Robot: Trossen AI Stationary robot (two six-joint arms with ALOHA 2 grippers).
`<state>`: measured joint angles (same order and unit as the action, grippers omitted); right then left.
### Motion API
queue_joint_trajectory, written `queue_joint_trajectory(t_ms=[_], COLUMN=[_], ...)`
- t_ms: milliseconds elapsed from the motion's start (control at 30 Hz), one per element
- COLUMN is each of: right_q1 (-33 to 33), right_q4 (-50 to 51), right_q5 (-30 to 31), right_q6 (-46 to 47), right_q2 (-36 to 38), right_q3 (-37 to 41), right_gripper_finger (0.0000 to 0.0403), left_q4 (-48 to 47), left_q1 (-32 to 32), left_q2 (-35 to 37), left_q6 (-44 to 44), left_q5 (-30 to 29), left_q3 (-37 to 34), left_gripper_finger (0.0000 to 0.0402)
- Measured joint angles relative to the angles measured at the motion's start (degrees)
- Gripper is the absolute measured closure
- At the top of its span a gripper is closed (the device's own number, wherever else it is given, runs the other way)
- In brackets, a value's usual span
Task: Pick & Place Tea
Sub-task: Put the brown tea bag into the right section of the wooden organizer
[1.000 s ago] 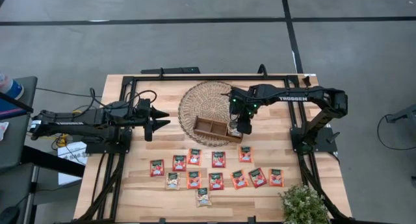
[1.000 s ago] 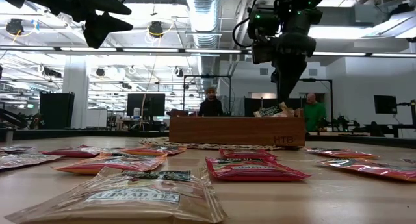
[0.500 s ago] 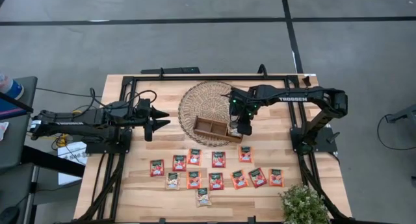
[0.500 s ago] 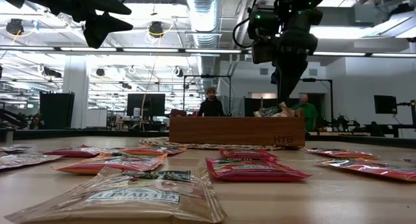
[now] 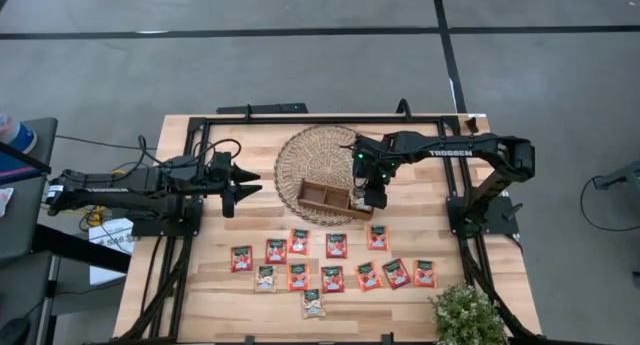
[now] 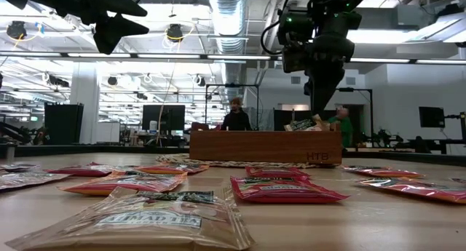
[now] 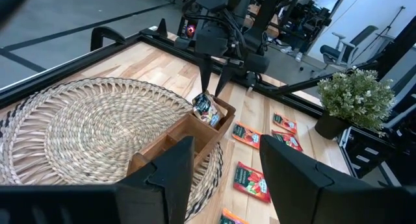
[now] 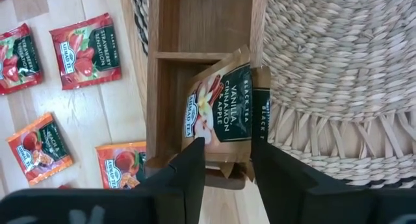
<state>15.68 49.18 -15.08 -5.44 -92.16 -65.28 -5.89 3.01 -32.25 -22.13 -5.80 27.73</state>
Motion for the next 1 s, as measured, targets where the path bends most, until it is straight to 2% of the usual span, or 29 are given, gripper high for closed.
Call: queue_joint_trajectory(t_ms=[400, 1000], right_q1=[-0.7, -0.7], right_q4=[0.0, 2.2], right_q5=[0.0, 0.2], right_q6=[-0.5, 0.9], right_q2=[0.0, 0.0], right_q3=[0.0, -3.1], right_gripper_finger=[0.0395, 0.0402], left_q4=[0.0, 0.0], left_q1=[0.0, 0.0], left_q2=[0.0, 0.0], left_q6=[0.0, 0.0], left_q5=[0.0, 0.0], left_q3=[0.0, 0.0], left_gripper_finger=[0.0234, 0.0234])
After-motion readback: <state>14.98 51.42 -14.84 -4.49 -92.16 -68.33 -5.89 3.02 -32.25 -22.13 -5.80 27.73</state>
